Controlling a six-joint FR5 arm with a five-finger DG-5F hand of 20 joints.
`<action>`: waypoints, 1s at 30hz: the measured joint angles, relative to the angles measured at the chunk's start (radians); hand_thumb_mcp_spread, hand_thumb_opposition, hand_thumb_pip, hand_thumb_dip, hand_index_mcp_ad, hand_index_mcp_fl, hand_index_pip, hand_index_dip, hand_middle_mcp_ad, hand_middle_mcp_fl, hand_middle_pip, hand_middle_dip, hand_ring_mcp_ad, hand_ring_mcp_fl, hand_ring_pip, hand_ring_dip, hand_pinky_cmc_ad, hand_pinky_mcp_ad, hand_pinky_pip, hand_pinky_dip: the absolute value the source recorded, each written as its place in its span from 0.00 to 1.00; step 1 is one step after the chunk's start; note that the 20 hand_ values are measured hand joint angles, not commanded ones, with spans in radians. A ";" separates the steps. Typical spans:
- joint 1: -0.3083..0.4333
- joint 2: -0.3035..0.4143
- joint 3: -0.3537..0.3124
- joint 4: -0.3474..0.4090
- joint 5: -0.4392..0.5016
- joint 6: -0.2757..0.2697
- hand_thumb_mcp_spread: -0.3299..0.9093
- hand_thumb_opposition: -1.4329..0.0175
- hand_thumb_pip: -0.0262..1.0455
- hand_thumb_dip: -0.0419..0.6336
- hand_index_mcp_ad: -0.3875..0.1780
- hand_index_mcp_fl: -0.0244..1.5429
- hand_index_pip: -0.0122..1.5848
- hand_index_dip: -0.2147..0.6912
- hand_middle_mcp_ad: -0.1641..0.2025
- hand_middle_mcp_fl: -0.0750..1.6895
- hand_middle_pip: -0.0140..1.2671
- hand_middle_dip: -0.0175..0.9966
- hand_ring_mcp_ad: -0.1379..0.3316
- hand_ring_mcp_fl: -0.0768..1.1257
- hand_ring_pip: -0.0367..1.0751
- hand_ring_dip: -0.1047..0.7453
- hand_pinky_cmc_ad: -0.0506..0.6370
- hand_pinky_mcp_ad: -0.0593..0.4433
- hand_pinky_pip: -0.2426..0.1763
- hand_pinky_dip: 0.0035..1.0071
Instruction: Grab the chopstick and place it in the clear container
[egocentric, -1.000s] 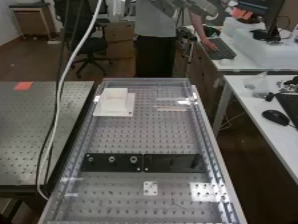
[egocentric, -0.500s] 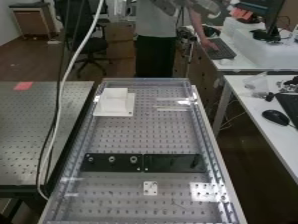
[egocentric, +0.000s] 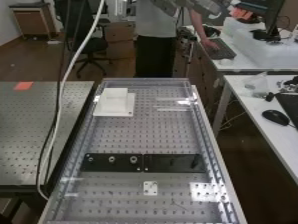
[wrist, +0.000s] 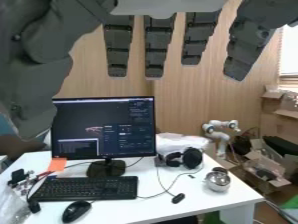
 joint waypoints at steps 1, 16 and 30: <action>0.000 0.000 0.000 0.001 0.000 0.000 0.38 0.53 0.59 0.25 0.35 0.17 0.04 0.61 0.45 0.12 0.10 0.36 0.54 0.07 0.13 0.35 0.79 0.82 0.33 0.17; 0.004 0.005 -0.009 0.015 0.010 -0.006 0.38 0.52 0.60 0.25 0.35 0.17 0.04 0.60 0.45 0.12 0.10 0.36 0.54 0.07 0.13 0.35 0.79 0.82 0.33 0.17; 0.006 0.009 -0.014 0.026 0.006 -0.010 0.38 0.52 0.60 0.25 0.33 0.17 0.04 0.60 0.43 0.12 0.10 0.36 0.54 0.07 0.13 0.35 0.79 0.82 0.33 0.17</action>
